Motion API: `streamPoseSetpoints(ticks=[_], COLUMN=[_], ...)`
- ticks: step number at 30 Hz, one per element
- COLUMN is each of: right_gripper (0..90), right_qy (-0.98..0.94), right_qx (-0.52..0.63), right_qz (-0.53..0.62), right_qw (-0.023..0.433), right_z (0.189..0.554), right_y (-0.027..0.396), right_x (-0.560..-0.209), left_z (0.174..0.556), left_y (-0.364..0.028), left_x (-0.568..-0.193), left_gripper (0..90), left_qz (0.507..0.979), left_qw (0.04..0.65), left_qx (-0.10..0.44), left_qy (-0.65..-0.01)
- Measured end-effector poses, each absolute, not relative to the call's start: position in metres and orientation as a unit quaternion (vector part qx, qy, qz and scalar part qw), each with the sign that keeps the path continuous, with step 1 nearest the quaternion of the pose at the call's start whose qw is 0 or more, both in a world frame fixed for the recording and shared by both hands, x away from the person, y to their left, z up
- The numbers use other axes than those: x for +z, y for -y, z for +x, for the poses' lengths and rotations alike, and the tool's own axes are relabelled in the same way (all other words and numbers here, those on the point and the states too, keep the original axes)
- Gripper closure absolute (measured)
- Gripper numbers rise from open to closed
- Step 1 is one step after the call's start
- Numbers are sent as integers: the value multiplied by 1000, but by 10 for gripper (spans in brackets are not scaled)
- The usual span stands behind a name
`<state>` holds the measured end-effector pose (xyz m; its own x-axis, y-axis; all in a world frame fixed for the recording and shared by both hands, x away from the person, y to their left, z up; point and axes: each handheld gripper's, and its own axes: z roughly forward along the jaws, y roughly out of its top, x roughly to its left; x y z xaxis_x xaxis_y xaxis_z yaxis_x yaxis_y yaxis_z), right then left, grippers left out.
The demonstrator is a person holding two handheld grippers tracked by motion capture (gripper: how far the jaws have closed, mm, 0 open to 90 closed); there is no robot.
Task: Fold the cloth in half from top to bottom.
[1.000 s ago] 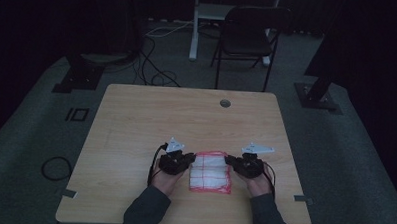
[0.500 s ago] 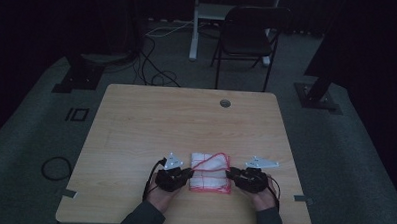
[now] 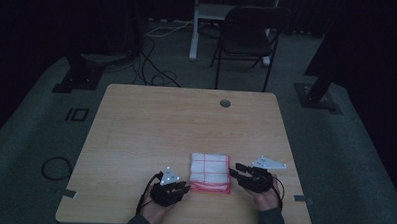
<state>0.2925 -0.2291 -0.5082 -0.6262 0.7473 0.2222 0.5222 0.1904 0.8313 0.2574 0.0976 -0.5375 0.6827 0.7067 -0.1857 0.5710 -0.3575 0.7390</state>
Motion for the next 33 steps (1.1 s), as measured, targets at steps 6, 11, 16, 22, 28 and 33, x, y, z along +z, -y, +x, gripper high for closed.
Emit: streamPoseSetpoints(ticks=[6, 11, 16, 22, 28, 33], right_gripper=[568, 564, 561, 550, 538, 537], right_qy=[-762, -763, -758, -758, -755, -752], right_qx=[473, 449, 435, 416, 408, 408], right_qz=[420, 435, 452, 462, 473, 477], right_qw=[139, 165, 179, 195, 199, 201], right_z=[292, 294, 300, 305, 309, 310], right_y=[232, 238, 244, 251, 255, 258], right_x=[-514, -525, -532, -536, -539, -539], left_z=[258, 262, 267, 273, 279, 282], left_y=[-111, -118, -125, -133, -143, -151], left_x=[-536, -536, -538, -539, -538, -537], left_gripper=[740, 739, 728, 719, 711, 711], left_qz=[812, 806, 804, 800, 791, 784], left_qw=[411, 411, 396, 388, 384, 383], left_qx=[106, 124, 155, 171, 182, 188], left_qy=[-400, -408, -415, -424, -439, -452])
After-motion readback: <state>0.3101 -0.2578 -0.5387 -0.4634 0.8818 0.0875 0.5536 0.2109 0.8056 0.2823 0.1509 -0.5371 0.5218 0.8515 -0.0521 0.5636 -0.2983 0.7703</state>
